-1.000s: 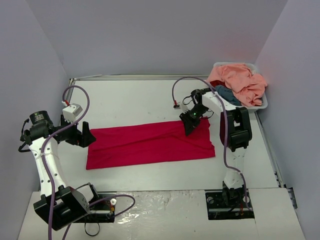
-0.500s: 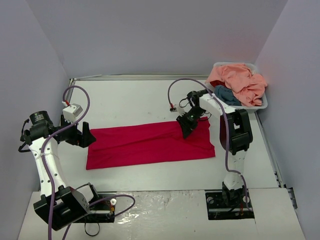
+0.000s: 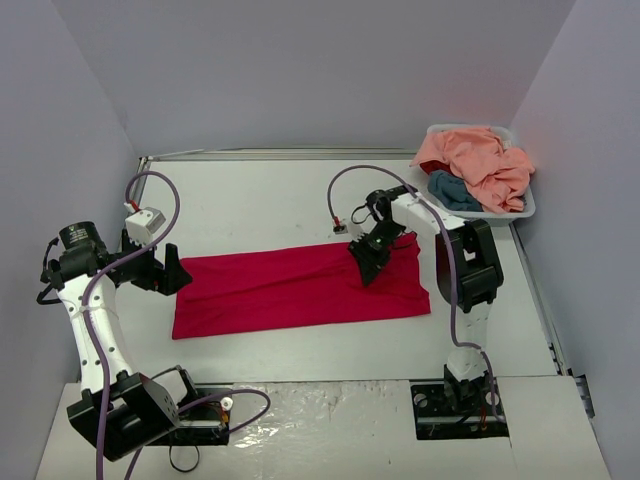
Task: Fold and stack the t-shirts
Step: Fold the other side of the tshirt into a rectangle
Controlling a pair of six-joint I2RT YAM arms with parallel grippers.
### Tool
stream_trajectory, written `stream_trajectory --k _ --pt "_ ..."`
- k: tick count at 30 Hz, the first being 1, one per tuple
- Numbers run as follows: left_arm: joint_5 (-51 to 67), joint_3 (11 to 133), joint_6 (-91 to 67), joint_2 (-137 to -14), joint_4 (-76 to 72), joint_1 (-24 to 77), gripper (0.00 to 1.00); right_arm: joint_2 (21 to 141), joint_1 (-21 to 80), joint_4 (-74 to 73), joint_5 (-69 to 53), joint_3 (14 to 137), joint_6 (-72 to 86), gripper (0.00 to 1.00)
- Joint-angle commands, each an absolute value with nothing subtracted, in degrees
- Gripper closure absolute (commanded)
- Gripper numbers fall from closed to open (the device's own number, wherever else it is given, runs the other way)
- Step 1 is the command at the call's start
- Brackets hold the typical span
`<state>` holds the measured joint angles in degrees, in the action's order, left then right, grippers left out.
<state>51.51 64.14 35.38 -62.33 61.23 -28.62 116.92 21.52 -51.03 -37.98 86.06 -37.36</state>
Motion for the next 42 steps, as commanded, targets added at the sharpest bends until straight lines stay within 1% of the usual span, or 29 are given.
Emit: stream_trajectory --k 1,12,23,26,28,32,40,42 --pt "53.5 64.2 36.3 -61.9 62.4 -28.9 0.09 113.6 22.4 -53.3 -38.6 85.2 -37.2 0.89" --pt "53.5 64.2 36.5 -61.9 62.4 -28.9 0.09 113.7 25.2 -52.6 -37.6 83.7 -36.5 0.89" --pt "53.5 64.2 36.6 -61.7 62.4 -28.9 0.08 114.4 27.0 -51.1 -37.5 81.5 -35.9 0.84" --pt "53.4 64.2 36.6 -61.7 62.3 -29.0 0.09 114.9 27.6 -50.9 -37.5 81.3 -35.9 0.84" --pt "53.3 64.2 36.5 -61.7 62.2 -28.9 0.09 115.2 27.9 -50.9 -37.5 81.2 -35.8 0.86" --pt "53.3 64.1 36.5 -61.7 62.2 -28.9 0.08 115.5 28.4 -50.8 -37.6 81.2 -35.8 0.82" --pt "53.4 64.1 36.7 -61.8 62.3 -28.9 0.08 115.5 28.9 -50.9 -37.6 80.9 -35.6 0.82" --pt "53.4 64.1 36.7 -61.8 62.3 -29.0 0.08 115.5 29.3 -50.9 -37.5 80.9 -35.6 0.79"
